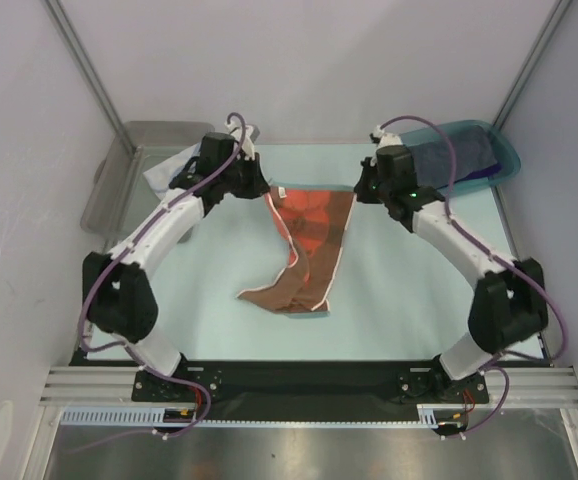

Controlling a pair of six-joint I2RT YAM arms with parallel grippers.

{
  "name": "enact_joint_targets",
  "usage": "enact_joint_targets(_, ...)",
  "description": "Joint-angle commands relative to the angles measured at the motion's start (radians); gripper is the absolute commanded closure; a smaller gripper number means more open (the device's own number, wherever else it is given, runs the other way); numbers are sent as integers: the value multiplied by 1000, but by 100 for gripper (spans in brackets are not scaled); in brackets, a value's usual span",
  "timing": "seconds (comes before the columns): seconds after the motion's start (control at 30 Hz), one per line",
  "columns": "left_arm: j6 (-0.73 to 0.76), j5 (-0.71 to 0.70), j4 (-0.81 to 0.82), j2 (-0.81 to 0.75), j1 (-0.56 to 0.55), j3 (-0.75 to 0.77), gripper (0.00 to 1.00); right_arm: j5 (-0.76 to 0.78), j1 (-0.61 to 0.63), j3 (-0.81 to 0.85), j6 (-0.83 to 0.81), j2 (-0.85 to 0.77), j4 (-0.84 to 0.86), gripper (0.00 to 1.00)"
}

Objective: Fold and stack the towels
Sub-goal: Flatten out the crumpled towel

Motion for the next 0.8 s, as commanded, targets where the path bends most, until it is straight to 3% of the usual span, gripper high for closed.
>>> enact_joint_targets(0.0, 79, 123, 33, -190, 5, 25, 100, 81, -15, 0, -63, -211, 54, 100)
enact_joint_targets(0.17, 20, 357, 145, -391, 2, -24, 100, 148, -8, -17, -83, -503, 22, 100)
enact_joint_targets(0.37, -128, 490, 335, -639, -85, -148, 100, 150, 20, -91, -87, -849, -14, 100)
enact_joint_targets(0.6, -135, 425, 281, -710, -267, -116, 100, 42, 35, -132, -87, -1067, -3, 100)
enact_joint_targets(0.77, -152, 342, 221, -702, -305, -47, 100, 26, 35, -60, -95, -1030, -17, 100)
